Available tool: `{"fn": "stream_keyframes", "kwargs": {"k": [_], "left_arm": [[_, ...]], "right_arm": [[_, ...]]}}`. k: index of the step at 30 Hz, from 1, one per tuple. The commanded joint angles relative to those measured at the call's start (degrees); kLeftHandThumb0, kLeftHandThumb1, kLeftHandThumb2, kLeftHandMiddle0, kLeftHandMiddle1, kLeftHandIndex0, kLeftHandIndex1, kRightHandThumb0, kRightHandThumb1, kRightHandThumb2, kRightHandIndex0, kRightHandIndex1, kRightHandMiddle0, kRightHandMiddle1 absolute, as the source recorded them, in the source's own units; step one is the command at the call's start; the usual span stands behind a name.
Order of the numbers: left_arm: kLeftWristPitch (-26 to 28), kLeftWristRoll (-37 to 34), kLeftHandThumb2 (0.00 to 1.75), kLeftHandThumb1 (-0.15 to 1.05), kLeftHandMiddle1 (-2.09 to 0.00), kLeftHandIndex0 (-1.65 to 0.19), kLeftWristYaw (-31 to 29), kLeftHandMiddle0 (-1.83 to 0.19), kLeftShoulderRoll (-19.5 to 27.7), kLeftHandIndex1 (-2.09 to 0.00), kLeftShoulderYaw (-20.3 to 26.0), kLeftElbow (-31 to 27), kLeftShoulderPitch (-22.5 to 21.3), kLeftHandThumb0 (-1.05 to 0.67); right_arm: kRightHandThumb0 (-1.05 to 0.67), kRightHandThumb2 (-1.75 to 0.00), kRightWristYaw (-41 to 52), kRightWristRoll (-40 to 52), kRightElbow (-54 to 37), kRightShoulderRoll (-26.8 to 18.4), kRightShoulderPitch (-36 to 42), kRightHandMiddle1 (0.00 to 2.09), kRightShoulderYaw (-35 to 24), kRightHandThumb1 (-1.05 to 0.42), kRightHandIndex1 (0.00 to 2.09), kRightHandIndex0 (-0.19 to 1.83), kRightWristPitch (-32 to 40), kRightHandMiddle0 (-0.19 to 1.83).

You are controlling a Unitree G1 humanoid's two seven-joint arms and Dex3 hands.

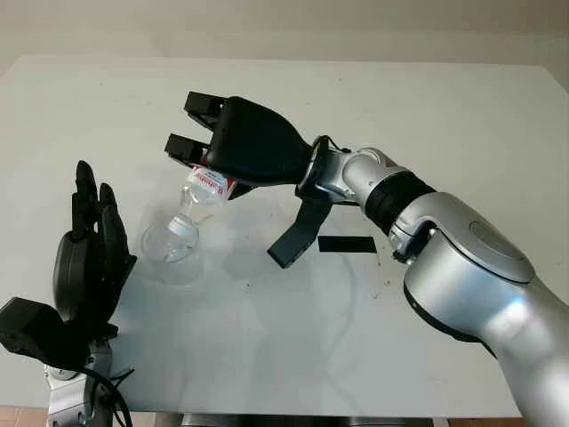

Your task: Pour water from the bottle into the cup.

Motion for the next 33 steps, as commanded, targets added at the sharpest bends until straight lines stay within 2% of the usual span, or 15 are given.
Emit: {"fn": "stream_keyframes", "kwargs": {"k": [1, 5, 9, 12, 18, 24, 29, 33], "left_arm": [[-0.7, -0.3, 0.70, 1.05, 0.00, 0.19, 0.0, 0.19, -2.0, 0.00, -0.9, 1.9, 0.6, -0.66], [-0.8, 0.0, 0.70, 1.05, 0.00, 0.19, 0.1, 0.19, -1.9, 0.00, -1.0, 1.9, 0.4, -0.66], [-0.5, 0.1, 0.71, 1.05, 0.00, 0.19, 0.3, 0.19, -1.9, 0.00, -1.0, 1.9, 0.3, -0.66], [-0.6, 0.1, 0.70, 1.05, 0.00, 0.19, 0.3, 0.19, -1.9, 0.00, -1.0, 2.0, 0.2, -0.66], [-0.3, 0.0, 0.70, 1.05, 0.00, 0.19, 0.4, 0.19, -1.8, 0.00, -1.1, 1.8, 0.1, -0.67], [-0.6, -0.4, 0.70, 1.05, 0.00, 0.19, -0.4, 0.19, -1.7, 0.00, -0.9, 2.2, 0.2, -0.66], [-0.1, -0.8, 0.71, 1.05, 0.00, 0.19, -0.9, 0.19, -1.4, 0.00, -0.8, 2.1, 0.1, -0.66], [0.0, -1.5, 0.72, 1.05, 0.00, 0.19, -2.1, 0.19, -1.0, 0.00, -0.7, 2.7, 0.1, -0.66]], "right_arm": [[-0.50, -0.12, -1.0, 0.7, 0.1, -0.2, -1.5, 2.09, -0.5, -1.05, 2.09, 1.29, 0.1, 0.57], [-0.50, -0.22, 2.2, 6.0, 0.3, 0.2, -0.3, 2.09, -4.3, -1.05, 2.09, 1.32, -3.7, 0.74], [-0.46, -0.27, 11.6, 16.5, 0.5, 0.7, 1.9, 2.09, -12.3, -1.05, 2.09, 1.26, -9.8, 0.89], [-0.45, -0.28, 17.2, 21.8, 0.0, 0.8, 3.0, 2.09, -16.6, -1.05, 2.09, 1.19, -11.7, 0.71], [-0.41, -0.36, 42.8, 45.1, -1.1, 3.4, 7.0, 2.09, -34.7, -1.05, 2.09, 1.22, -13.2, 0.82], [-0.41, -0.44, 63.1, 61.5, -4.2, 3.8, 10.1, 2.09, -47.7, -1.05, 2.09, 1.16, -7.3, 0.87], [-0.41, -0.47, 70.9, 67.0, -8.4, 2.5, 13.7, 2.09, -52.8, -1.05, 2.09, 1.17, -3.6, 0.93], [-0.41, -0.49, 80.7, 76.9, -17.0, 1.9, 19.8, 2.09, -59.3, -1.05, 2.09, 1.15, 7.1, 0.89]]}}
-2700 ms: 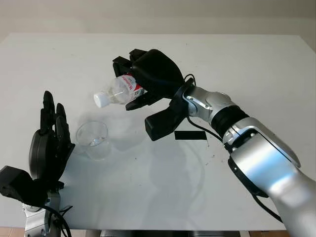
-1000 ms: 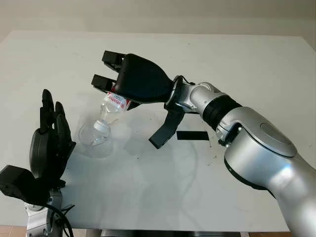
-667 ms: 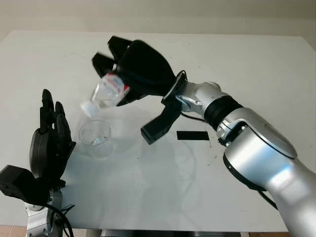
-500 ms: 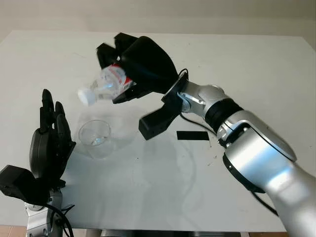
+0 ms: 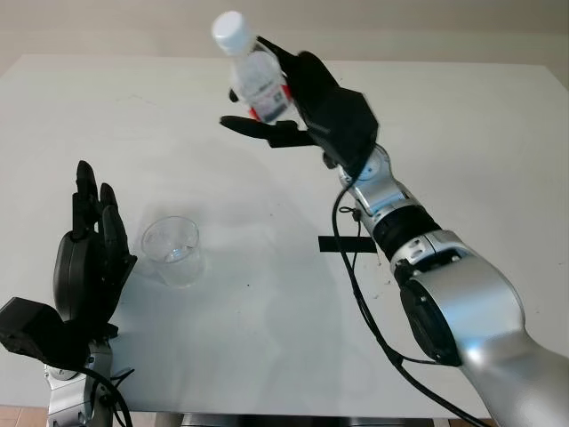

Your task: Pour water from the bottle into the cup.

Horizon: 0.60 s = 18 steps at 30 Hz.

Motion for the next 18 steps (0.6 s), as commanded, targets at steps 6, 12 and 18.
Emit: {"fn": "stream_keyframes", "kwargs": {"k": [6, 12, 18], "left_arm": [[-2.3, -1.3, 0.75, 1.05, 0.00, 0.19, -2.6, 0.19, -1.0, 0.00, -0.1, 4.6, -0.5, -0.64], [-2.3, -1.4, 0.76, 1.05, 0.00, 0.19, -3.2, 0.19, -1.0, 0.00, -0.2, 4.8, -0.7, -0.66], [-1.3, -1.6, 0.78, 1.05, 0.00, 0.19, -3.1, 0.19, -1.0, 0.00, -0.3, 3.5, -0.3, -0.65]], "right_arm": [[-0.41, -0.50, 5.3, 5.1, -20.9, -3.8, 12.7, 2.09, -4.0, -1.05, 2.09, 1.23, 10.2, 0.97], [-0.40, -0.50, 4.6, 5.8, -33.9, -5.2, 22.3, 2.09, -4.8, -1.05, 2.09, 1.14, 15.6, 0.90], [-0.39, -0.50, 3.9, 6.8, -40.5, -5.2, 28.4, 2.09, -5.6, -1.05, 2.09, 1.02, 18.2, 0.74]]}}
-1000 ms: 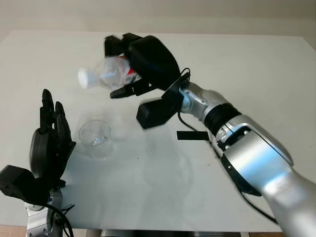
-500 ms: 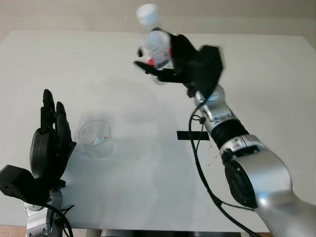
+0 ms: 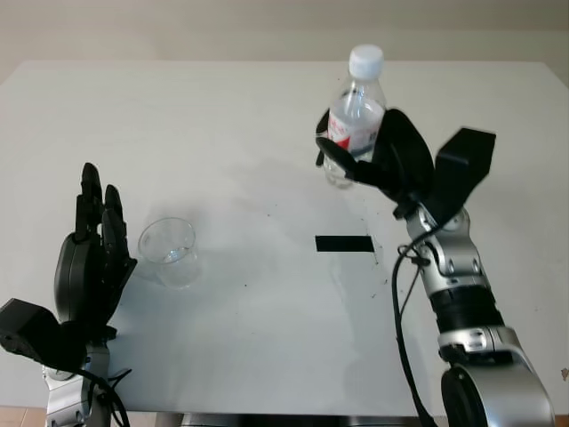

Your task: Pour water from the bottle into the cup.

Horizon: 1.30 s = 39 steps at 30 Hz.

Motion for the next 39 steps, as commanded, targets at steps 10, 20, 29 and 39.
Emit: {"fn": "stream_keyframes", "kwargs": {"k": [10, 20, 29, 39], "left_arm": [[0.1, -0.9, 0.80, 1.05, 0.00, 0.19, -0.4, 0.19, -2.1, 0.00, -1.2, -0.5, 1.6, -0.65], [-0.3, -1.1, 0.80, 1.05, 0.00, 0.19, -0.3, 0.19, -2.3, 0.00, -0.9, -1.2, 2.4, -0.66], [-0.1, -1.6, 0.80, 1.05, 0.00, 0.19, -0.7, 0.19, -1.8, 0.00, -0.8, -1.4, 2.8, -0.66], [0.4, -1.4, 0.80, 1.05, 0.00, 0.19, -0.2, 0.19, -1.8, 0.00, -0.9, -2.1, 2.8, -0.65]], "right_arm": [[-0.42, -0.50, -2.7, 0.7, -8.8, 1.0, 7.8, 2.09, -0.1, -1.05, 2.09, 1.02, 5.5, 0.72], [-0.45, -0.50, -6.3, -0.5, -10.8, 2.7, 11.9, 2.09, 0.6, -1.05, 2.09, 1.04, 7.8, 0.73], [-0.47, -0.49, -7.5, -0.6, -10.6, 3.2, 13.5, 2.09, 0.9, -1.05, 2.09, 1.03, 8.3, 0.72], [-0.49, -0.47, -8.0, -0.4, -10.4, 3.7, 14.2, 2.09, 0.9, -1.05, 2.09, 0.99, 9.0, 0.71]]}}
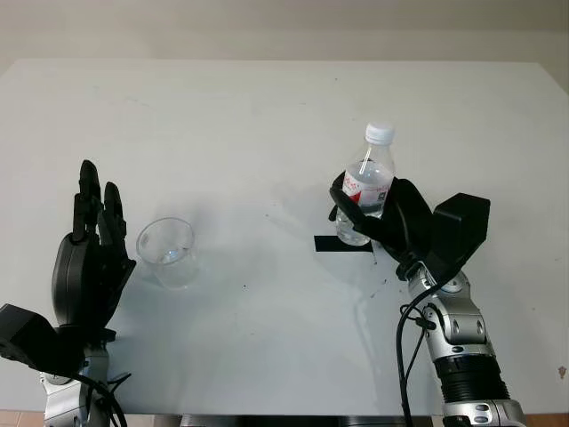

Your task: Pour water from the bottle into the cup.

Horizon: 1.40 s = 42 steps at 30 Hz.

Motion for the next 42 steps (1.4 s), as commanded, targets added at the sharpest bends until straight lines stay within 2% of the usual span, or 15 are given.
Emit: {"fn": "stream_keyframes", "kwargs": {"k": [1, 6, 10, 14, 18, 21, 26, 31, 32, 35, 42], "left_arm": [[0.1, -0.3, 0.80, 1.05, 0.00, 0.19, 0.1, 0.19, -1.4, 0.00, -0.6, 0.8, 1.3, -0.65], [0.1, -0.5, 0.80, 1.05, 0.00, 0.19, -0.1, 0.19, -1.4, 0.00, -0.5, 0.8, 1.4, -0.65], [0.2, -0.7, 0.79, 1.05, 0.00, 0.19, -0.3, 0.19, -1.2, 0.00, -0.4, 0.9, 1.4, -0.65], [0.0, -0.6, 0.79, 1.05, 0.00, 0.19, -0.2, 0.19, -1.1, 0.00, -0.2, 1.0, 1.4, -0.65], [-0.4, -0.9, 0.80, 1.05, 0.00, 0.19, -1.0, 0.19, -0.6, 0.00, 0.0, 1.4, 1.4, -0.65], [-0.2, -1.0, 0.80, 1.05, 0.00, 0.19, -1.1, 0.19, -0.6, 0.00, 0.1, 1.4, 1.4, -0.65], [-0.2, -1.2, 0.80, 1.05, 0.00, 0.19, -1.2, 0.19, -0.5, 0.00, 0.3, 1.5, 1.4, -0.65], [-0.2, -0.9, 0.81, 1.05, 0.00, 0.19, -1.1, 0.19, -0.2, 0.00, 0.3, 1.7, 1.3, -0.65], [-0.3, -0.9, 0.81, 1.05, 0.00, 0.19, -1.2, 0.19, -0.2, 0.00, 0.4, 1.9, 1.1, -0.65], [-0.3, -0.9, 0.81, 1.05, 0.00, 0.19, -1.1, 0.19, -0.1, 0.00, 0.4, 2.2, 0.7, -0.65], [-0.2, -1.1, 0.81, 1.05, 0.00, 0.19, -1.4, 0.19, 0.0, 0.00, 0.4, 3.1, 0.0, -0.65]], "right_arm": [[-0.49, -0.47, -0.2, 0.1, -1.4, 0.4, 0.4, 2.09, -0.1, -1.05, 2.09, 0.99, 0.3, 0.70], [-0.53, -0.44, -0.4, -0.2, -0.7, 0.8, 0.5, 2.09, 0.0, -1.05, 2.09, 0.91, -0.5, 0.65], [-0.55, -0.44, 0.3, -0.9, 1.1, 1.0, 0.6, 2.09, 0.4, -1.05, 2.09, 0.78, -4.2, 0.60], [-0.57, -0.42, 1.3, -1.1, 3.1, 1.5, 0.9, 2.09, 0.5, -1.05, 2.09, 0.55, -7.9, 0.41], [-0.59, -0.41, 3.3, -1.3, 5.9, 1.7, 1.1, 2.03, 1.0, -1.05, 1.95, 0.36, -12.9, 0.20], [-0.62, -0.42, 5.4, -1.2, 8.4, 1.7, 1.7, 1.85, 1.1, -1.05, 1.73, 0.27, -18.1, 0.07], [-0.72, -0.44, 7.2, -1.9, 10.5, 1.4, 2.6, 1.28, 1.7, -1.05, 1.09, 0.15, -21.5, -0.02], [-0.83, -0.31, 10.8, 0.2, 14.0, 1.5, 2.2, 0.84, 0.9, -1.05, 0.66, 0.09, -23.3, -0.07], [-0.85, -0.27, 11.5, 0.8, 14.6, 1.6, 2.0, 0.69, 0.7, -1.05, 0.50, 0.08, -23.5, -0.08], [-0.86, -0.19, 14.0, 2.5, 16.6, 1.5, 1.3, 0.42, 0.0, -1.05, 0.20, 0.03, -23.9, -0.09], [-0.91, -0.09, 14.5, 2.1, 17.8, 0.5, 0.8, 0.23, -0.2, -1.04, 0.04, -0.11, -22.5, -0.12]]}}
